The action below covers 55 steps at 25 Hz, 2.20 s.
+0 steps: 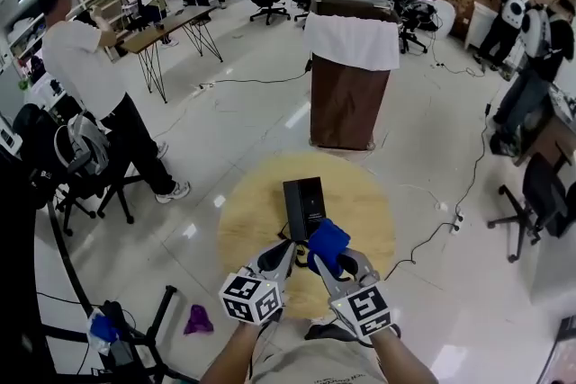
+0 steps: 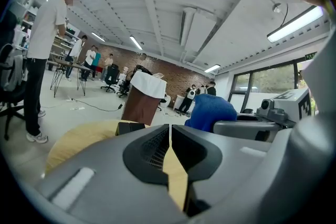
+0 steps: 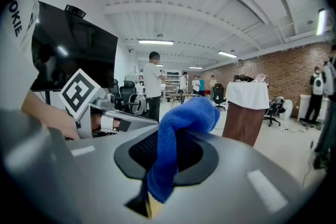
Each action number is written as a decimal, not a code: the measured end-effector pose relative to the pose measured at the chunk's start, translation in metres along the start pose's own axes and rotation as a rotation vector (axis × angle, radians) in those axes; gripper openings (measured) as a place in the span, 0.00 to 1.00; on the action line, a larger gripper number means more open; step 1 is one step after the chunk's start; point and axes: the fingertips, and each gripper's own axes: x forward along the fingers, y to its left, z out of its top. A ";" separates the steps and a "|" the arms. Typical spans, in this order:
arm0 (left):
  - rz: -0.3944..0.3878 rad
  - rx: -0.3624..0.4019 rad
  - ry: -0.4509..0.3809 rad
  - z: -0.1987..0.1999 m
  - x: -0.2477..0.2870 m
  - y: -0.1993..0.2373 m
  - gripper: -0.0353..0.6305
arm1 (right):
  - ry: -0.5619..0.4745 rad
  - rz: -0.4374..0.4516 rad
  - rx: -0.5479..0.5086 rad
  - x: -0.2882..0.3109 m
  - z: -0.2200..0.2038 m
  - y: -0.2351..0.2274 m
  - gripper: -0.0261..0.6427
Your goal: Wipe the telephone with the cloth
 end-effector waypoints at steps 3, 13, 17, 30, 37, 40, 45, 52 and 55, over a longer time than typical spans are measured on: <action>-0.002 -0.033 0.021 -0.007 0.013 0.016 0.07 | 0.002 -0.002 0.002 0.008 -0.003 -0.009 0.13; -0.037 -0.142 0.120 -0.041 0.061 0.063 0.15 | 0.035 0.011 0.020 0.033 -0.014 -0.039 0.13; -0.049 -0.193 0.156 -0.056 0.080 0.087 0.15 | 0.062 0.024 0.033 0.043 -0.022 -0.048 0.13; -0.052 -0.306 0.283 -0.096 0.124 0.156 0.24 | 0.128 0.041 0.063 0.066 -0.047 -0.076 0.13; -0.192 -0.432 0.314 -0.112 0.139 0.156 0.24 | 0.145 0.037 0.073 0.074 -0.057 -0.092 0.13; -0.248 -0.457 0.335 -0.116 0.143 0.153 0.23 | 0.156 0.036 0.077 0.074 -0.061 -0.098 0.13; -0.336 -0.587 0.376 -0.120 0.146 0.149 0.17 | 0.169 0.032 0.085 0.077 -0.066 -0.104 0.13; -0.356 -0.632 0.396 -0.119 0.144 0.148 0.15 | 0.171 0.037 0.094 0.080 -0.068 -0.105 0.13; -0.358 -0.629 0.390 -0.116 0.143 0.146 0.15 | 0.167 0.041 0.094 0.081 -0.067 -0.104 0.13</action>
